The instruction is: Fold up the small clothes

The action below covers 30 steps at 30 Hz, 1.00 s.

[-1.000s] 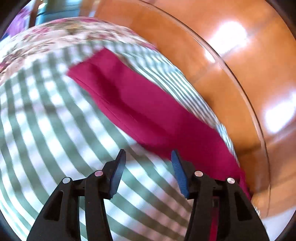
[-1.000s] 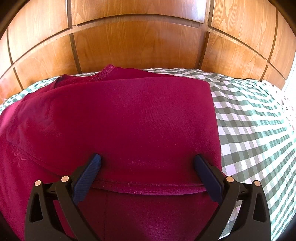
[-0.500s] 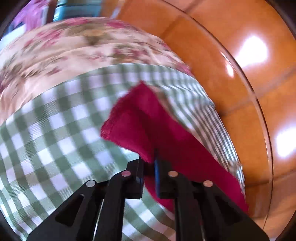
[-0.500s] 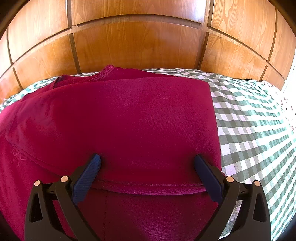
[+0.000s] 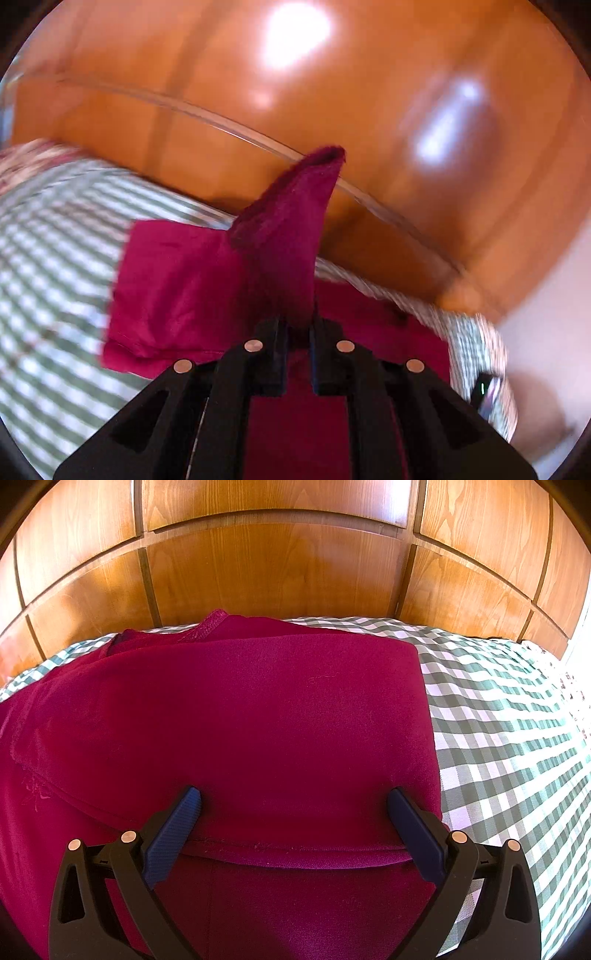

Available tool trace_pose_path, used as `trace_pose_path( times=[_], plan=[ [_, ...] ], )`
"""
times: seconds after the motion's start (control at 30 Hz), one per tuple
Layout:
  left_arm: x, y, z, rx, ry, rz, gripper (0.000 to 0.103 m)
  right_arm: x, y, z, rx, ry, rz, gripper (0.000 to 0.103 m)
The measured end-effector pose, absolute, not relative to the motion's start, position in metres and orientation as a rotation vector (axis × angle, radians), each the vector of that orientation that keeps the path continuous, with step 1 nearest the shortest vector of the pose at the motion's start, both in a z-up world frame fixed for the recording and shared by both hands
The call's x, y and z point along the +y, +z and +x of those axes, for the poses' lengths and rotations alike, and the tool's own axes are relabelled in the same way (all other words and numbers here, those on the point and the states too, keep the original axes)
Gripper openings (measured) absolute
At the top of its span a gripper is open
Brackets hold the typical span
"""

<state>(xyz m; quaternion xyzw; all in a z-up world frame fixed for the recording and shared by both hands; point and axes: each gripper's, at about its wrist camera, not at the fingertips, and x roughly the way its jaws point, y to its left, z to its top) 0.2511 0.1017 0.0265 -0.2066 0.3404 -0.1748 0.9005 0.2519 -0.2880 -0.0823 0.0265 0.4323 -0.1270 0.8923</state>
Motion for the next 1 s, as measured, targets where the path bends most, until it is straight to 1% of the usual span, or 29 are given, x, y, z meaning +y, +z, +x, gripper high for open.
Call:
trace_pose_path(
  times=[0.07, 0.13, 0.17, 0.2, 0.23, 0.33, 0.47, 0.53, 0.57, 0.6, 0.67, 0.73, 0.87, 0.9, 0.93, 0.97, 1.0],
  plan=[
    [0.060, 0.016, 0.249, 0.741, -0.423, -0.366, 0.009, -0.289, -0.082, 0.252, 0.896, -0.262, 0.058, 0.099],
    [0.026, -0.001, 0.251, 0.785, -0.458, -0.296, 0.014, -0.289, -0.082, 0.252, 0.895, -0.261, 0.062, 0.099],
    [0.016, -0.006, 0.251, 0.800, -0.457, -0.264, 0.031, -0.290, -0.082, 0.252, 0.895, -0.260, 0.064, 0.099],
    [0.006, -0.012, 0.245, 0.816, -0.446, -0.231, 0.058, -0.290, -0.082, 0.252, 0.894, -0.259, 0.067, 0.099],
    [0.000, -0.016, 0.238, 0.816, -0.428, -0.206, 0.063, -0.291, -0.082, 0.252, 0.894, -0.258, 0.070, 0.099],
    [0.005, -0.026, 0.220, 0.823, -0.425, -0.165, 0.063, -0.291, -0.082, 0.251, 0.893, -0.255, 0.075, 0.099],
    [0.024, -0.041, 0.202, 0.842, -0.381, -0.181, 0.063, -0.290, -0.078, 0.251, 0.890, -0.258, 0.074, 0.099],
    [0.034, -0.050, 0.193, 0.849, -0.344, -0.183, 0.063, -0.286, -0.071, 0.249, 0.878, -0.269, 0.064, 0.088],
    [0.039, -0.055, 0.188, 0.851, -0.325, -0.180, 0.063, -0.281, -0.063, 0.247, 0.864, -0.247, 0.073, 0.076],
    [0.041, -0.059, 0.186, 0.855, -0.317, -0.178, 0.063, -0.276, -0.058, 0.246, 0.852, -0.217, 0.100, 0.071],
    [0.044, -0.068, 0.182, 0.869, -0.303, -0.172, 0.063, -0.256, -0.046, 0.244, 0.841, -0.057, 0.224, 0.069],
    [0.047, -0.075, 0.181, 0.882, -0.282, -0.179, 0.063, -0.229, -0.047, 0.250, 0.881, 0.085, 0.285, 0.066],
    [0.054, -0.087, 0.183, 0.893, -0.285, -0.221, 0.063, -0.180, -0.066, 0.266, 0.987, 0.233, 0.308, 0.063],
    [0.055, -0.088, 0.183, 0.892, -0.288, -0.222, 0.064, -0.167, -0.072, 0.271, 1.007, 0.224, 0.274, 0.054],
    [0.055, -0.089, 0.182, 0.890, -0.290, -0.221, 0.064, -0.160, -0.074, 0.274, 1.006, 0.200, 0.238, 0.050],
    [0.055, -0.089, 0.182, 0.888, -0.291, -0.220, 0.065, -0.156, -0.073, 0.276, 1.004, 0.183, 0.218, 0.034],
    [0.054, -0.090, 0.181, 0.887, -0.293, -0.220, 0.065, -0.152, -0.067, 0.277, 1.004, 0.186, 0.213, 0.013]
  ],
)
